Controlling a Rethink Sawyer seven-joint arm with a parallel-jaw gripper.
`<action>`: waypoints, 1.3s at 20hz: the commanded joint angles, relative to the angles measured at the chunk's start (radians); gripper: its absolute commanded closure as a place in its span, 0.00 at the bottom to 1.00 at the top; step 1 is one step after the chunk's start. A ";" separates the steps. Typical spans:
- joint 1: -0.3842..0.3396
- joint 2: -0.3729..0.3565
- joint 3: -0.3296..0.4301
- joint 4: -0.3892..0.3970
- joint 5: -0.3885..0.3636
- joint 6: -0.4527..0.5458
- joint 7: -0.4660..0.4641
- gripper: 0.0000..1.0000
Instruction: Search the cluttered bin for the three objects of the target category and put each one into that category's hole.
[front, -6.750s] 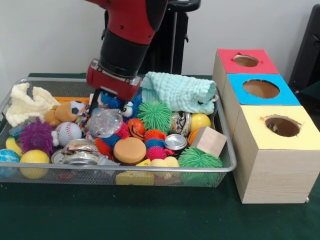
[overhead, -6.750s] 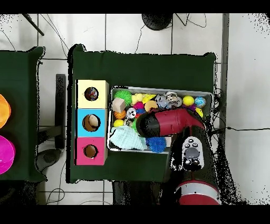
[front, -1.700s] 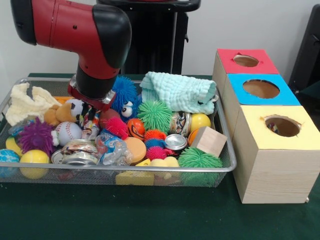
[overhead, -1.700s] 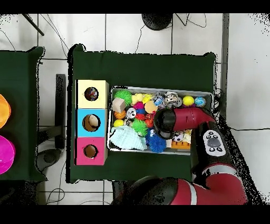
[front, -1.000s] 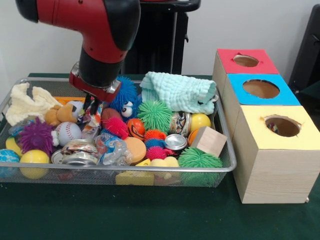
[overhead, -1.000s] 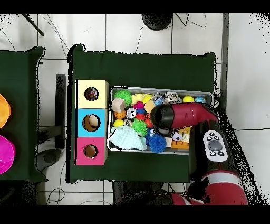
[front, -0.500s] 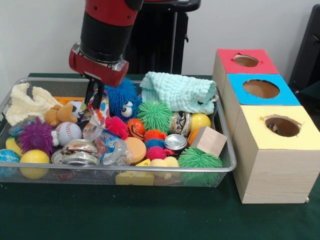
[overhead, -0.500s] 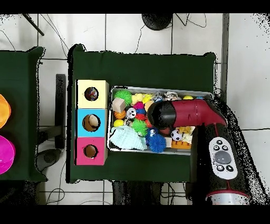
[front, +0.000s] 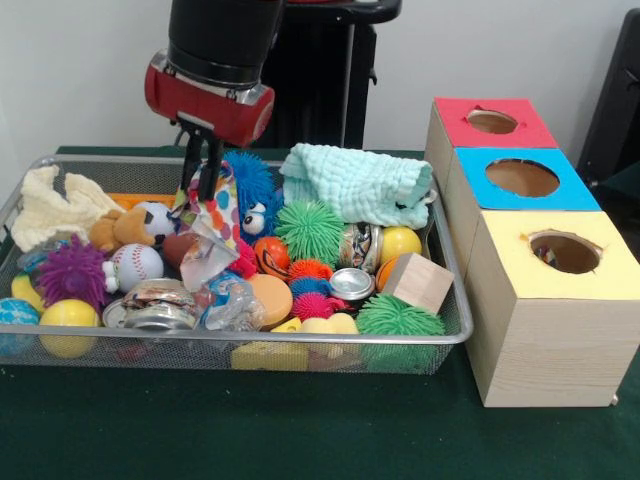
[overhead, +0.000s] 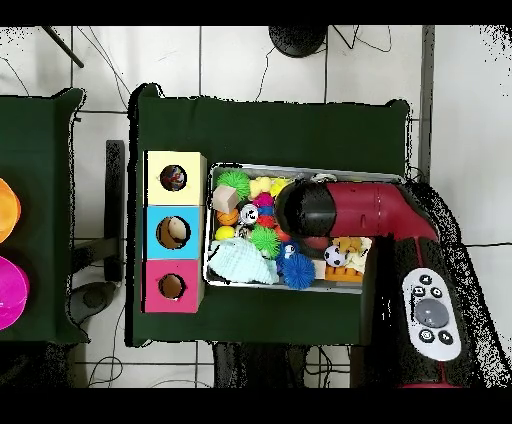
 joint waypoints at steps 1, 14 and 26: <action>0.029 -0.055 0.066 0.106 0.094 0.078 0.018 1.00; 0.148 -0.134 0.011 0.179 0.275 0.190 0.141 1.00; 0.284 -0.112 -0.064 0.198 0.390 0.150 0.243 1.00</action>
